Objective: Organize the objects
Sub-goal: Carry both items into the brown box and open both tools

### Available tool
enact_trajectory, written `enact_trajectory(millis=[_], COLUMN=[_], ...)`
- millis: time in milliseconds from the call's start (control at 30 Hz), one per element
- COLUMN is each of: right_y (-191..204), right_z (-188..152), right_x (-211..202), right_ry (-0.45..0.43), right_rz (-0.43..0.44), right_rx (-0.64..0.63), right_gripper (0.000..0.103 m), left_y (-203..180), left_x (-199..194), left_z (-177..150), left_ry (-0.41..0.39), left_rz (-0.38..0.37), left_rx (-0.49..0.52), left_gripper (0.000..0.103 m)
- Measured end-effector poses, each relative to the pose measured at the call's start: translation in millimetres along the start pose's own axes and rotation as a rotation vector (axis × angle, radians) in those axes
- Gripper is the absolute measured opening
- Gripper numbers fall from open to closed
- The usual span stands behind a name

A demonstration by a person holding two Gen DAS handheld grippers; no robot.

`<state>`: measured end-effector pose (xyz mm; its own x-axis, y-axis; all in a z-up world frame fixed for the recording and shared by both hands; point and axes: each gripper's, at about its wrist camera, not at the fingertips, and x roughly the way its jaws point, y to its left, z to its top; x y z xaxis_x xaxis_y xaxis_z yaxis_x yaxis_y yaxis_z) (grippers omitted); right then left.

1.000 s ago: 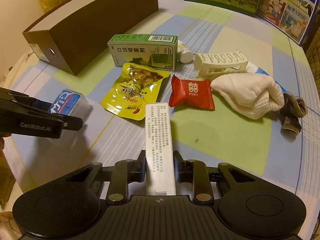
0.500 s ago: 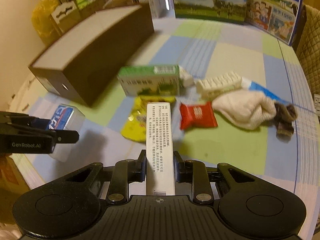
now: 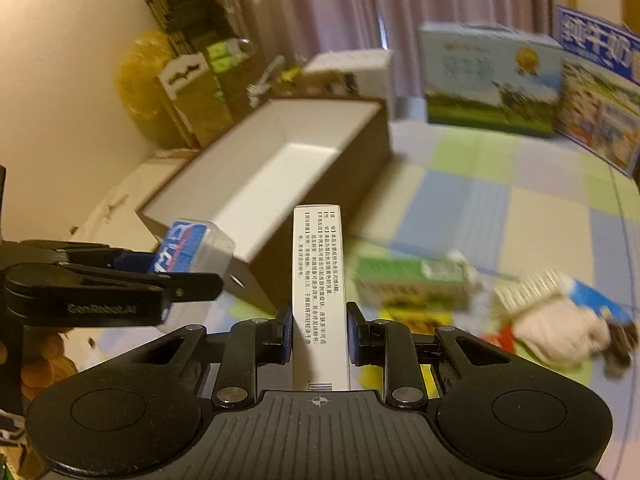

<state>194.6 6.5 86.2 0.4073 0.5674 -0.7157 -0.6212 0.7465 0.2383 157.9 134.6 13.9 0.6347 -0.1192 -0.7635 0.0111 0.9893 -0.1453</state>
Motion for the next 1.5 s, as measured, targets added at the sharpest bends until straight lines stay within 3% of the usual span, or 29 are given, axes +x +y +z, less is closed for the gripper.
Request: enact_trajectory(millis=[367,633,1067,1500], right_y=[48.6,64.3,61.4,58.2], right_z=[64.4,95.8,103.1,97.5], right_x=[58.4,107.9,177.8,205.9], right_ry=[-0.044,-0.027,0.072,0.137], right_rz=[0.055,0.02,-0.064,-0.108], right_rx=[-0.004,0.011,0.036,0.037], right_gripper=[0.022,0.022,0.022,0.022], left_y=[63.1,104.5,143.3,157.7], left_x=[2.0,27.0,80.5,122.3], left_z=[45.5,74.8,86.8,77.6], left_ry=[-0.06,-0.046,0.048,0.148], left_rz=[0.072,0.108,0.109,0.098], left_rx=[-0.032,-0.025,-0.015,-0.013], left_gripper=[0.054,0.054,0.054,0.054])
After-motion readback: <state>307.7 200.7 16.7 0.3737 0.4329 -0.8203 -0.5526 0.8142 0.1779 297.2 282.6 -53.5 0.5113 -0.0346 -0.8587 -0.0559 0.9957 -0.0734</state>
